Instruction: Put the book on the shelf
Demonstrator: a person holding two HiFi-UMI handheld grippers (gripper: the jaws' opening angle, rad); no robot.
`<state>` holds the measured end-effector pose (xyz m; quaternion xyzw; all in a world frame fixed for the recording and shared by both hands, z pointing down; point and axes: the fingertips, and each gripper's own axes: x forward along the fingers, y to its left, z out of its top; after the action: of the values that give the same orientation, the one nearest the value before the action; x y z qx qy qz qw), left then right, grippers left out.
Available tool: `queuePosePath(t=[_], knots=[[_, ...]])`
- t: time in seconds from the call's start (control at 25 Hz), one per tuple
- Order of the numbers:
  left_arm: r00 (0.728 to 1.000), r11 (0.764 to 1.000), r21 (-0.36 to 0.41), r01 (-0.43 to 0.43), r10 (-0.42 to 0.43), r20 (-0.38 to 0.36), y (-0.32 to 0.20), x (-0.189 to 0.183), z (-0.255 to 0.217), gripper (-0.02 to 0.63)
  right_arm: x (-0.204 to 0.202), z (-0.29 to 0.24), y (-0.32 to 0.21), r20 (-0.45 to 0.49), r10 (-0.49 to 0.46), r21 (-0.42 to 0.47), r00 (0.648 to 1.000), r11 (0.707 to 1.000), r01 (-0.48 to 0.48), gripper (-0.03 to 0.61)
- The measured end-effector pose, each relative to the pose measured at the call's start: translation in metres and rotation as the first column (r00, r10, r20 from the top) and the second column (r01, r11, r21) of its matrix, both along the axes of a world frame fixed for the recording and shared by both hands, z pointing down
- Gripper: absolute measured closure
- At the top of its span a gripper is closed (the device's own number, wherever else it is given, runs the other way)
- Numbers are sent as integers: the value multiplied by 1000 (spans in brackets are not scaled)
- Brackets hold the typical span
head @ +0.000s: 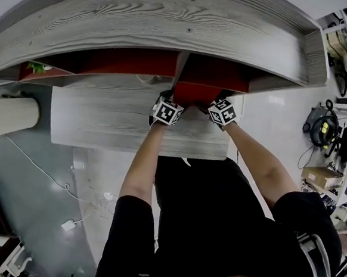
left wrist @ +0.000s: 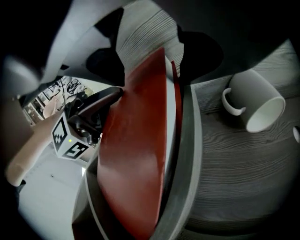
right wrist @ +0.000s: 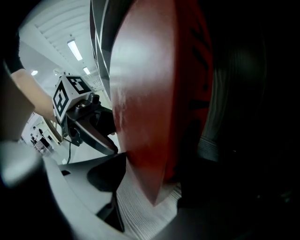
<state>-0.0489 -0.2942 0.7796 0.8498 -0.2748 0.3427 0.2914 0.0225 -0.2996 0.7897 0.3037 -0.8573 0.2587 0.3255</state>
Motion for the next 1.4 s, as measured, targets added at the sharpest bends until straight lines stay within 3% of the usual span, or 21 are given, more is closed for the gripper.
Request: queuePosePath(t=[0.12, 0.32, 0.56, 0.76, 0.96, 1.2, 1.4], knots=[[999, 1000, -7, 29, -30, -14, 4, -6, 1, 270, -1, 0, -7, -2, 30, 8, 1000, 1000, -30, 236], [997, 996, 59, -61, 58, 53, 19, -5, 6, 270, 2, 1, -18, 9, 51, 8, 999, 999, -51, 233], [999, 997, 71, 17, -19, 39, 20, -7, 7, 270, 1, 0, -22, 9, 22, 25, 1000, 999, -23, 227], [996, 999, 6, 50, -51, 68, 30, -8, 13, 270, 8, 0, -31, 2, 61, 53, 998, 997, -61, 203], [998, 998, -34, 45, -43, 51, 42, 5, 19, 270, 9, 1, -38, -1, 81, 49, 997, 996, -81, 183], [997, 996, -45, -74, 76, 26, 49, 41, 23, 270, 10, 0, -38, 2, 85, 61, 996, 994, -85, 183], [997, 995, -75, -67, 69, 27, 42, 55, 29, 270, 12, 0, -38, 2, 105, 45, 994, 993, -105, 184]])
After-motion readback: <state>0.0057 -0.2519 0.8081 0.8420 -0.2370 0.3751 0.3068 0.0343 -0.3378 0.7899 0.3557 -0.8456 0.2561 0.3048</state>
